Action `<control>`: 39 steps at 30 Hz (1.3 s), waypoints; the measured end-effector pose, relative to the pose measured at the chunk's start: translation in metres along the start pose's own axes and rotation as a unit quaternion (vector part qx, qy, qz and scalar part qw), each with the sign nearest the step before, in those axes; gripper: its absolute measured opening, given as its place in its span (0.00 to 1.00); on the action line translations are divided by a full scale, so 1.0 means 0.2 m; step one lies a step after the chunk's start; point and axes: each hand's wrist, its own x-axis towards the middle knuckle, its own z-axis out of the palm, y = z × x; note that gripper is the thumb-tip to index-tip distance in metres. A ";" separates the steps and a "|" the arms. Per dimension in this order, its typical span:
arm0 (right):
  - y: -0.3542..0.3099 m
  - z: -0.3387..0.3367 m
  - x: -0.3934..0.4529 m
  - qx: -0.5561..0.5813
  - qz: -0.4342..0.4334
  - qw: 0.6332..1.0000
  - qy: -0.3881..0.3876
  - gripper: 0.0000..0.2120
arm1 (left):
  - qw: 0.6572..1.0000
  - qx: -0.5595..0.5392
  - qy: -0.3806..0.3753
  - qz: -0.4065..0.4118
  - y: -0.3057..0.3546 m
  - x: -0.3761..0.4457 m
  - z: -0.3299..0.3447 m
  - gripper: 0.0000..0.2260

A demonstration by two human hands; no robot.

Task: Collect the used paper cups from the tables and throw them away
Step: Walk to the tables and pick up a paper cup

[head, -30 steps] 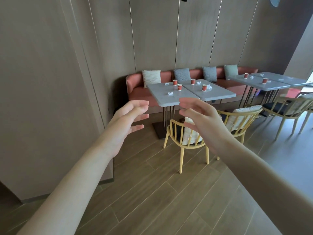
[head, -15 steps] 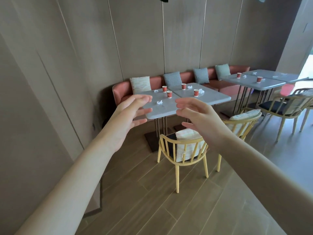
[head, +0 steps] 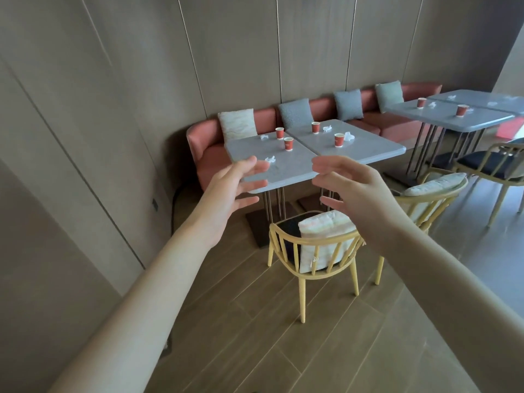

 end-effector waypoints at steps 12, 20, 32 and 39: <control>0.24 0.53 0.93 0.022 0.007 1.000 -0.006 0.13 | 0.999 0.015 0.035 0.029 -0.27 0.82 -0.54 0.11; 0.38 0.81 1.50 0.008 0.020 1.000 -0.007 0.14 | 1.000 -0.001 0.005 0.021 -0.40 1.37 -0.84 0.14; 0.62 1.03 2.30 -0.019 0.029 0.999 0.020 0.13 | 1.000 -0.006 -0.019 0.000 -0.69 2.09 -1.06 0.16; 0.78 1.07 2.94 0.020 0.068 0.997 0.037 0.11 | 1.000 -0.019 -0.018 -0.010 -0.74 2.82 -1.04 0.10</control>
